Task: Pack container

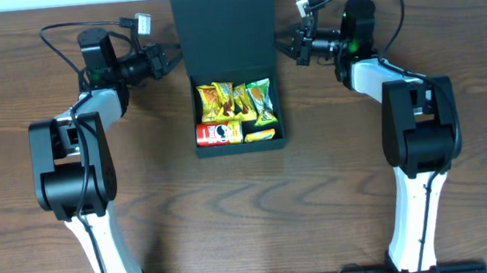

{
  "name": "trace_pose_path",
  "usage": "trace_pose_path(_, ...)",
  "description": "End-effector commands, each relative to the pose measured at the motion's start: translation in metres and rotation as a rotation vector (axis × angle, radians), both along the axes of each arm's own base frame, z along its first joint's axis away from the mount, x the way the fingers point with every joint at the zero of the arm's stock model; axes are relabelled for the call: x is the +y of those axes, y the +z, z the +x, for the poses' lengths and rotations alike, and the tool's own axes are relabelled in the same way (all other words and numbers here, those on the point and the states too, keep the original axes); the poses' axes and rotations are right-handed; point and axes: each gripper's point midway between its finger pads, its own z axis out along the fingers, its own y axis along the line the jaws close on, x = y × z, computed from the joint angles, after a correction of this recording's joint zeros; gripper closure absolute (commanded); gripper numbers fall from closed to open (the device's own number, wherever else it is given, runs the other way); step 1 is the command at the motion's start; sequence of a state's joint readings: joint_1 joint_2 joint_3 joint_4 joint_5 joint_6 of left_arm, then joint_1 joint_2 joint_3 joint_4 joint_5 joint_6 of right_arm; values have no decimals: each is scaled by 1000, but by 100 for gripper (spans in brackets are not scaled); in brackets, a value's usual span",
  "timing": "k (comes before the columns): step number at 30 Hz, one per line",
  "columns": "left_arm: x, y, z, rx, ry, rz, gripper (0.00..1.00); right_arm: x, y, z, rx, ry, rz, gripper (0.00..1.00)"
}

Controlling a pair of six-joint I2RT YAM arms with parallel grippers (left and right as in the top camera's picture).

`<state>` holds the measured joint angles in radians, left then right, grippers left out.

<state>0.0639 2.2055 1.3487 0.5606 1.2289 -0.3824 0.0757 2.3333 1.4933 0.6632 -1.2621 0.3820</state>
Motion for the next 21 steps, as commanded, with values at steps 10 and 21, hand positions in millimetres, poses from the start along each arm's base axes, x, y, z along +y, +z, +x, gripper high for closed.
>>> trace_pose_path(10,-9,17,-23,-90,-177,-52,94,5,21,-27,-66,189,42,98)
trace_pose_path(21,-8,17,-24,-41,-175,-72,94,3,21,-14,32,108,54,99)
